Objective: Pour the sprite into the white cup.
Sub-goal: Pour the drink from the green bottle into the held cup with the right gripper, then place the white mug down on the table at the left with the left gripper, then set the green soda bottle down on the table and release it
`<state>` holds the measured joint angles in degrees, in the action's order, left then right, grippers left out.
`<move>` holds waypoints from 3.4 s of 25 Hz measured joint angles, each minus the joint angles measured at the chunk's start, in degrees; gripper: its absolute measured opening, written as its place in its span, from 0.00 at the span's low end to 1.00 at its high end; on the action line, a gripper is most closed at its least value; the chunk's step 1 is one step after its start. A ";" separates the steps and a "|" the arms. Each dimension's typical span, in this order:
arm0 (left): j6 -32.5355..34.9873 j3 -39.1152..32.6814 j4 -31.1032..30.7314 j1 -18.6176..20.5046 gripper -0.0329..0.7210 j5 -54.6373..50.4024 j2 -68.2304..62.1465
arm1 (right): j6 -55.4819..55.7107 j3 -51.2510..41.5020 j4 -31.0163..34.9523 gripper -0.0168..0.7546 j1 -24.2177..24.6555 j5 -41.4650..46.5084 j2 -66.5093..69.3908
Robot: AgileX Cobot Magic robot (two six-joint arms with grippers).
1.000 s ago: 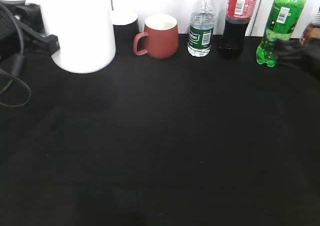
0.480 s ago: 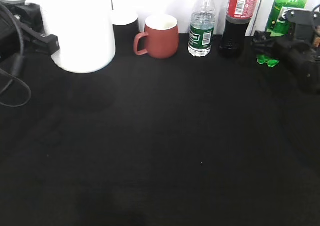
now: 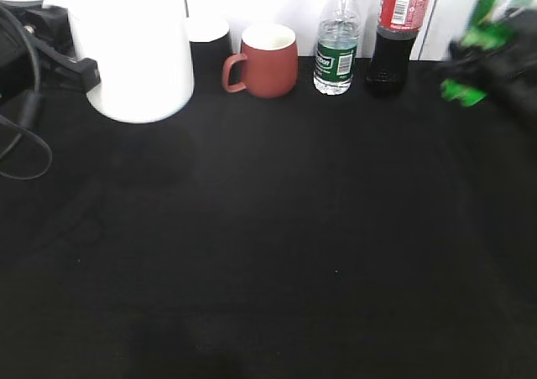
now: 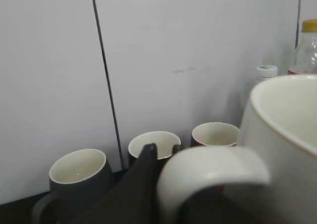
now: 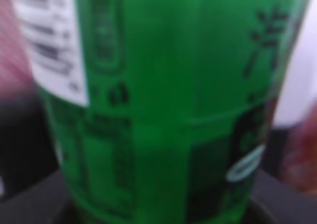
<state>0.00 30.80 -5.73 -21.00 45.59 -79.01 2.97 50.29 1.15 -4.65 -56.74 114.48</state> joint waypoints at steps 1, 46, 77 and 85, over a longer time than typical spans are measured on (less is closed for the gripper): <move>0.00 0.00 -1.14 0.00 0.12 0.00 0.00 | -0.12 -3.52 -2.47 0.53 0.00 -0.38 -4.25; -11.43 0.00 -25.87 -1.81 0.12 -0.05 -9.74 | -84.33 -6.16 -16.75 0.51 -17.96 13.01 -19.82; -7.20 0.00 -5.28 2.27 0.12 9.49 -9.74 | 5.11 -6.10 -16.85 0.51 -17.96 10.45 -19.82; -6.72 2.80 -2.17 25.32 0.12 11.26 -14.30 | 5.90 -6.10 -5.20 0.51 -17.96 11.44 -19.82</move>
<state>-6.72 33.61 -7.89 4.32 56.85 -93.31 8.86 44.19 -4.05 -22.62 -45.30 94.65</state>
